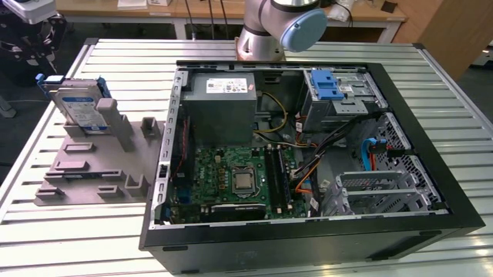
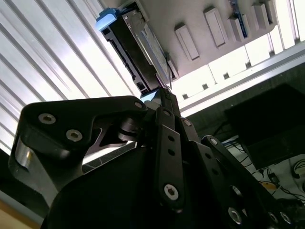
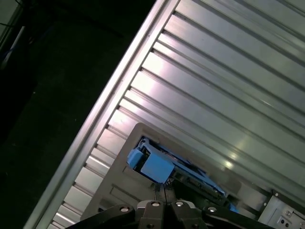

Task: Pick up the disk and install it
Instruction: 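Pick up the disk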

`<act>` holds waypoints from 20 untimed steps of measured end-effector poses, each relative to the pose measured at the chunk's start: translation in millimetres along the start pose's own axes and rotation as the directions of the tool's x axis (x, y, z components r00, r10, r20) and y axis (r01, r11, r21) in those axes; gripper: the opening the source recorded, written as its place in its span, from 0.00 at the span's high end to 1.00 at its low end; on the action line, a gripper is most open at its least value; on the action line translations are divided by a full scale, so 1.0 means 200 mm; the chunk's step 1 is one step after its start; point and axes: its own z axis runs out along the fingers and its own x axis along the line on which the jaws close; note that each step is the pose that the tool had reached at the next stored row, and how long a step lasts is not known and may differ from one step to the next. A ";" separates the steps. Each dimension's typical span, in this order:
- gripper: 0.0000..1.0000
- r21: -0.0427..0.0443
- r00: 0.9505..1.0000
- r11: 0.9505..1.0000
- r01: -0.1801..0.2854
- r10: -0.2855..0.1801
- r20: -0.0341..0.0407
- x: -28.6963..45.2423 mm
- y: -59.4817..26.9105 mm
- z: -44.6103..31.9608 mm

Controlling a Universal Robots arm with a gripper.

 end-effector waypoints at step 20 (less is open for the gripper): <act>0.89 -0.002 0.992 0.992 0.130 -0.130 -0.002 0.000 0.000 0.000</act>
